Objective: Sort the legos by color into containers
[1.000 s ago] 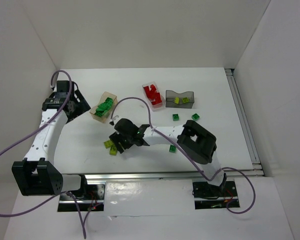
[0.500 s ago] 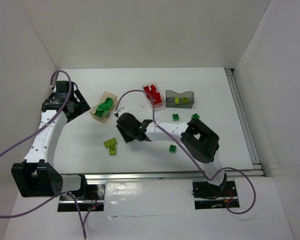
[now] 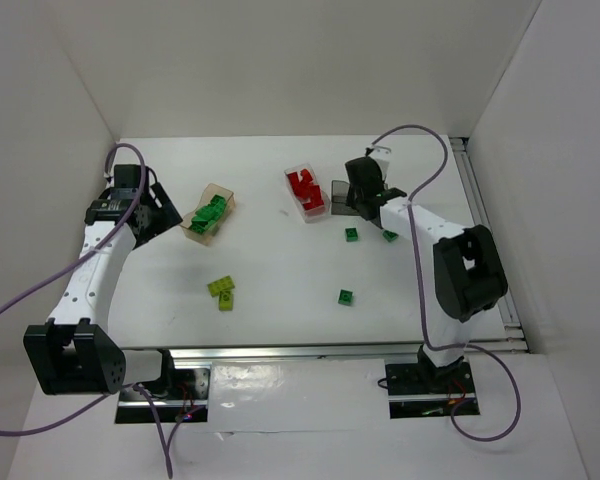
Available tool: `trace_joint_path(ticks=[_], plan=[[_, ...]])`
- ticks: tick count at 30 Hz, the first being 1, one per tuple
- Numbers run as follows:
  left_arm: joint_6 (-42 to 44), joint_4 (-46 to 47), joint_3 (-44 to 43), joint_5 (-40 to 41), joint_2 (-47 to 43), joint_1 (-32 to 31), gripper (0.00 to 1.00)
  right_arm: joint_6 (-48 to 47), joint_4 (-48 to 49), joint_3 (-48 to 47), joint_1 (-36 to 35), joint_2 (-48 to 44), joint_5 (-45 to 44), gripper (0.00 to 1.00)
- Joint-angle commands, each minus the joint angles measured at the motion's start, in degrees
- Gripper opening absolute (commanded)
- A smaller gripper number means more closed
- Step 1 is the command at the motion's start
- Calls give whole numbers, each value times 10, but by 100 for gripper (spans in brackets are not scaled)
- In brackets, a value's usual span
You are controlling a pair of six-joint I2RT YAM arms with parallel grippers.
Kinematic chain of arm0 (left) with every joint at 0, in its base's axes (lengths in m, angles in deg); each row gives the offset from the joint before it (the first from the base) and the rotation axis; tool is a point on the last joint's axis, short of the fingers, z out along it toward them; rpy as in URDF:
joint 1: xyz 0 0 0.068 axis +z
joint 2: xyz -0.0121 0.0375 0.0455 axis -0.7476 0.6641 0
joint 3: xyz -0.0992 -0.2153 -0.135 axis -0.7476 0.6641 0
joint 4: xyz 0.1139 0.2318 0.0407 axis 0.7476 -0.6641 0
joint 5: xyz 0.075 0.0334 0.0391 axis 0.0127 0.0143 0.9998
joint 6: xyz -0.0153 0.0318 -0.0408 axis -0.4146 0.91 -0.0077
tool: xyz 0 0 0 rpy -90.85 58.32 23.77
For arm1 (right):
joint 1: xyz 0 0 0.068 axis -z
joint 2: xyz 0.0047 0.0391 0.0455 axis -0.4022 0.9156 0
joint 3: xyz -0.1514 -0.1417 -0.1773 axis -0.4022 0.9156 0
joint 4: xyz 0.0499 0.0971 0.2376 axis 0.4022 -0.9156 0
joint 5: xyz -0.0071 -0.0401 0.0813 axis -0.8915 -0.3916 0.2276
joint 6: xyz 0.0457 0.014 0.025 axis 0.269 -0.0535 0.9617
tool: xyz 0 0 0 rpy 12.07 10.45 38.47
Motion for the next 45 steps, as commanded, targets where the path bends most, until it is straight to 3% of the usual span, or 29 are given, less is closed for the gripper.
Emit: trace_joint_path(ticks=[1, 4, 13, 15, 16, 20, 22, 26, 30, 34, 39, 45], plan=[[9, 14, 1, -5, -15, 2, 88, 15, 6, -43, 33, 30, -25, 39], [9, 14, 1, -5, -15, 2, 88, 4, 18, -73, 58, 59, -4, 39], [9, 14, 1, -5, -15, 2, 88, -18, 8, -177, 40, 141, 20, 45], [9, 14, 1, -5, -20, 2, 88, -18, 2, -191, 34, 147, 20, 53], [9, 14, 1, -5, -20, 2, 88, -18, 2, -191, 29, 155, 20, 66], [9, 9, 1, 0, -20, 2, 88, -18, -11, -192, 16, 132, 8, 82], [9, 9, 1, 0, -20, 2, 88, -18, -11, -173, 11, 104, 3, 83], [9, 9, 1, 0, -20, 2, 88, -31, 2, -126, -14, 39, 21, 74], [9, 9, -4, 6, -25, 2, 88, -65, 15, -55, -88, -8, 114, 71], [3, 9, -4, 19, -25, 2, 88, -77, 4, -31, -194, 2, 167, 85], [-2, 3, -9, 32, -19, 2, 89, -77, 33, -24, -335, 47, 199, 94], [3, -3, -16, 37, -19, 2, 89, -64, 18, -71, -410, 100, 190, 95]])
